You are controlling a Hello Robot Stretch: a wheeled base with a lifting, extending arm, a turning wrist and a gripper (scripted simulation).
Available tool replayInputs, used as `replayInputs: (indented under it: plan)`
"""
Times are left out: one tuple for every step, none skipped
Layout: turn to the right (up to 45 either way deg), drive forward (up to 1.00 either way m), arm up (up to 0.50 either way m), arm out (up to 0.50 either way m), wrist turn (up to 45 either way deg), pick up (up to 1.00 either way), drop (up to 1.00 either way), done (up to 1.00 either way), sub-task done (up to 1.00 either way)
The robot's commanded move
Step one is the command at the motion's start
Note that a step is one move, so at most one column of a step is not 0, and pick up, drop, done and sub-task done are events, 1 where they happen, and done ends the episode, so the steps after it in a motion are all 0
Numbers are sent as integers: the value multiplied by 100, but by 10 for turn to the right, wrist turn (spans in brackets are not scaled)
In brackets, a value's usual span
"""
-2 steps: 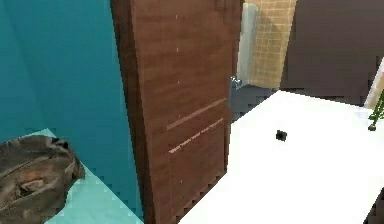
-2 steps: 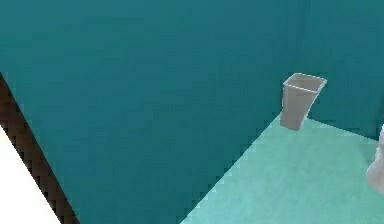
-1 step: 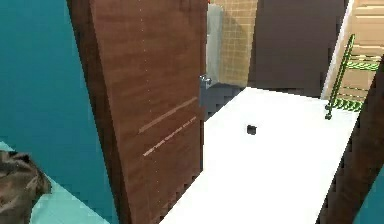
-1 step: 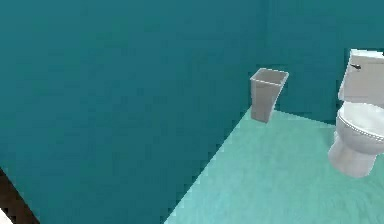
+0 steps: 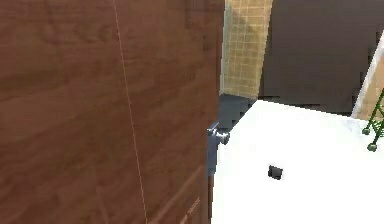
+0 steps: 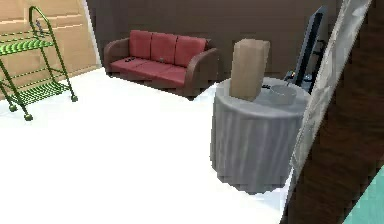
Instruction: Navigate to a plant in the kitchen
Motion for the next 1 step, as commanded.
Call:
replayInputs:
  plan:
    - [270, 0, 0, 0, 0, 0, 0, 0, 0]
